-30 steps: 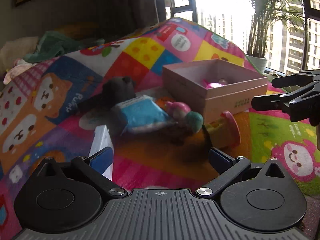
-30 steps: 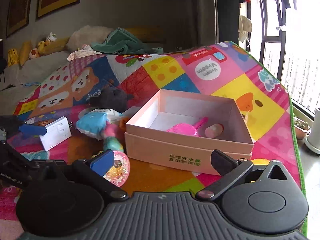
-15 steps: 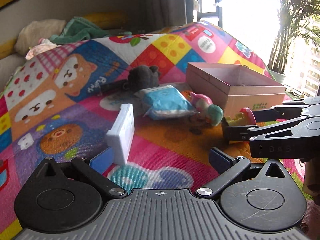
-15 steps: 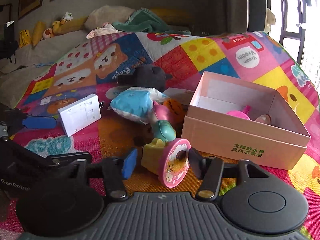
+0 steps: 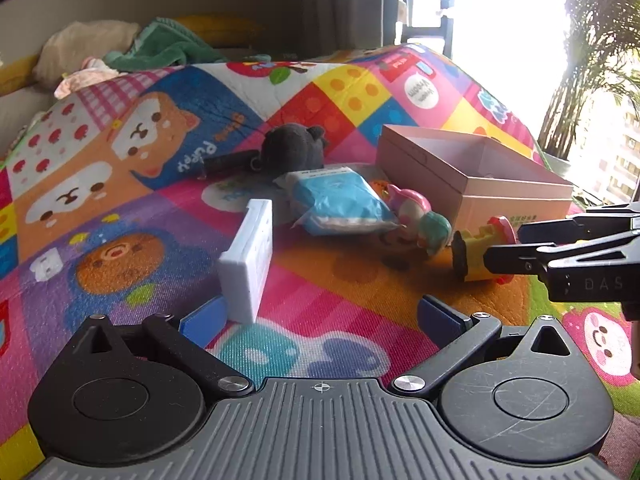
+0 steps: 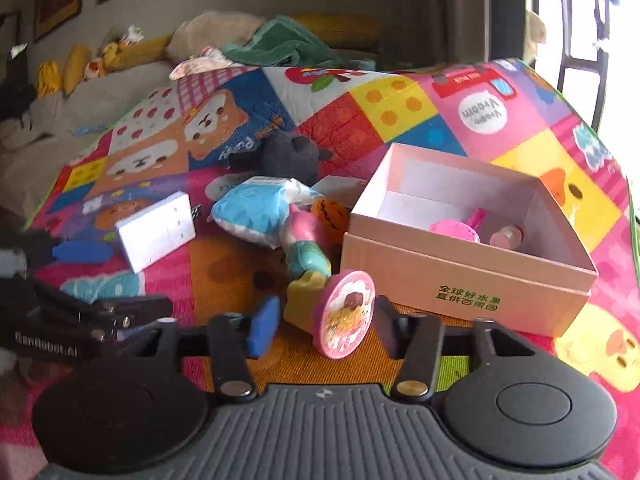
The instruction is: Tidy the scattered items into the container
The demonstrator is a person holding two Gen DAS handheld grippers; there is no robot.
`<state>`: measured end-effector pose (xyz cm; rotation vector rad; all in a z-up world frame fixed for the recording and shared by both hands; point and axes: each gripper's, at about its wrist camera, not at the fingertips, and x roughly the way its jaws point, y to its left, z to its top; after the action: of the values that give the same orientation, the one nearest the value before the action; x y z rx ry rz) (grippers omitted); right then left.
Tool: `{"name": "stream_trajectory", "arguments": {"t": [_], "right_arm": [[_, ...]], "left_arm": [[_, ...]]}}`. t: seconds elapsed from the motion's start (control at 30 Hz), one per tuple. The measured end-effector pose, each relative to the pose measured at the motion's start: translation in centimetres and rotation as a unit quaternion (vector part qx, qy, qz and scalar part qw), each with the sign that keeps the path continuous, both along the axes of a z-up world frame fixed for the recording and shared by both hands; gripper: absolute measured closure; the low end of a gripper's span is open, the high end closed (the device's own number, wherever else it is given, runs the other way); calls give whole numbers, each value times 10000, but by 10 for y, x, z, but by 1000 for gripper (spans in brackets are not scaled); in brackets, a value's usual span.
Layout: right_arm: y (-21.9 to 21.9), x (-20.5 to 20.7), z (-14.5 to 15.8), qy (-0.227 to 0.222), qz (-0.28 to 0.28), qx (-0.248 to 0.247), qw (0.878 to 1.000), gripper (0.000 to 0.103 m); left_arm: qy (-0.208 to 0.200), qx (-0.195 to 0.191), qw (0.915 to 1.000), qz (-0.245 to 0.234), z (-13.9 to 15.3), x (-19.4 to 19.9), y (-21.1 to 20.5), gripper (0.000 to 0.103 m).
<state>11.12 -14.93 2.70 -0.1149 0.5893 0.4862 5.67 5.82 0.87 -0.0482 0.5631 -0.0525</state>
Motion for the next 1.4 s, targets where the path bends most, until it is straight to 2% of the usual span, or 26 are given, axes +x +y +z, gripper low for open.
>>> {"name": "stream_trajectory", "arguments": {"t": [0.07, 0.17, 0.27, 0.37, 0.43, 0.57, 0.7, 0.8, 0.87, 0.9, 0.97, 1.07, 1.27, 1.37, 1.4], "right_arm": [[-3, 11, -4, 185, -100, 259, 9994, 27], [-6, 27, -16, 579, -103, 561, 9967, 27], [-8, 34, -24, 870, -26, 740, 9935, 46], [-9, 28, -19, 717, -10, 641, 9954, 47], [-12, 18, -12, 574, 82, 402, 9975, 49], [-21, -14, 1, -5, 260, -631, 9977, 55], [-28, -50, 2, -559, 326, -1731, 9828, 60], [-22, -71, -4, -689, 476, -2030, 9756, 59], [-18, -83, -5, -687, 614, -1914, 9772, 54], [-16, -87, -4, -628, 669, -1751, 9803, 48], [-14, -90, -4, -453, 743, -1391, 9864, 45], [-11, -91, -9, -158, 751, -912, 9929, 44], [-9, -98, -9, -212, 772, -547, 9953, 39], [-16, -97, -7, -327, 657, -650, 9952, 41], [-18, -96, -8, -293, 665, -693, 9949, 53]], "left_arm": [[37, -38, 10000, -8, 0, 1, 1, 0], [66, -94, 9999, -9, -1, 2, 3, 0], [94, -155, 9998, -8, -1, 3, 5, 0], [161, -233, 9996, -7, -2, 5, 7, 0], [171, -280, 9995, 8, -3, 5, 8, 0], [139, -309, 9994, 25, -2, 4, 10, 0], [130, -309, 9994, 23, -2, 3, 9, 0], [117, -299, 9995, 36, -2, 2, 9, 0], [96, -283, 9995, 48, -2, 2, 8, 0], [90, -283, 9995, 56, -1, 1, 8, 0], [96, -300, 9995, 74, -1, 1, 8, 0], [117, -313, 9994, 84, -1, 2, 9, 0], [138, -331, 9993, 102, -2, 2, 9, 0], [180, -374, 9991, 114, -2, 3, 11, 0], [194, -384, 9990, 120, -2, 4, 11, 0]]}}
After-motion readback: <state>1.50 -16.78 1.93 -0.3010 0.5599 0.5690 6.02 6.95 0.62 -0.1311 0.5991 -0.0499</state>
